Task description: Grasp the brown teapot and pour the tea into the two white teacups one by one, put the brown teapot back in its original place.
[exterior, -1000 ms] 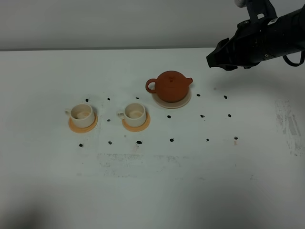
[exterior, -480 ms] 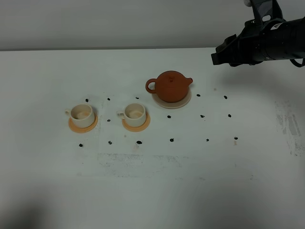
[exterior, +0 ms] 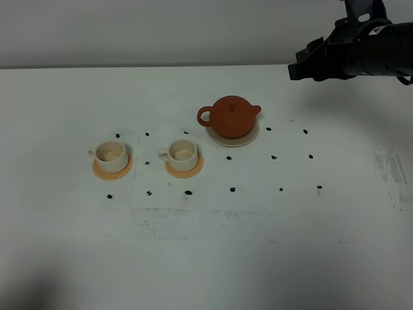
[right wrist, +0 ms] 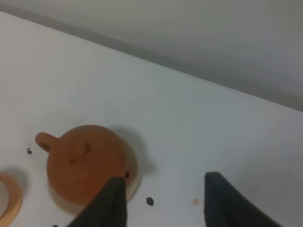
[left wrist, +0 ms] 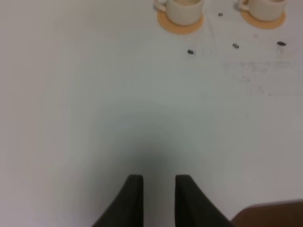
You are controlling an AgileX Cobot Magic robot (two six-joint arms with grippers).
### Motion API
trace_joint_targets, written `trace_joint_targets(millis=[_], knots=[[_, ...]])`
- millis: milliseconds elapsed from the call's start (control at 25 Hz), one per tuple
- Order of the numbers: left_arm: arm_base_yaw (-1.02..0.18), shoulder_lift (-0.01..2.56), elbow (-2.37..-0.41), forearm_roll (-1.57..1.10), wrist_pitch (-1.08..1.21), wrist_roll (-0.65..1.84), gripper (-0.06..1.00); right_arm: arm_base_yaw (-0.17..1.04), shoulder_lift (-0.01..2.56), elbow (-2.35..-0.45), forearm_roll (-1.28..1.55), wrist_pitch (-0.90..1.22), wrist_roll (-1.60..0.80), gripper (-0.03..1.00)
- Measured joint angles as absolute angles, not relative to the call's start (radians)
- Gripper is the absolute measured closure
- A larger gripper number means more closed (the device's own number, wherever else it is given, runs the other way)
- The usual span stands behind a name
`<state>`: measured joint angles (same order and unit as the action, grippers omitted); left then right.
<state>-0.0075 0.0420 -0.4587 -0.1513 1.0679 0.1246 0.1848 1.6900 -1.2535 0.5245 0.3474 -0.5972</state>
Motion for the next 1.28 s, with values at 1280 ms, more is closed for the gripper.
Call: trace_joint_targets(millis=[1280], knots=[[-0.008,-0.005,-0.459,-0.152,1.072,0.122,0.78,0.185,1.690,-1.249,0.549,0.382,-0.605,0.60]])
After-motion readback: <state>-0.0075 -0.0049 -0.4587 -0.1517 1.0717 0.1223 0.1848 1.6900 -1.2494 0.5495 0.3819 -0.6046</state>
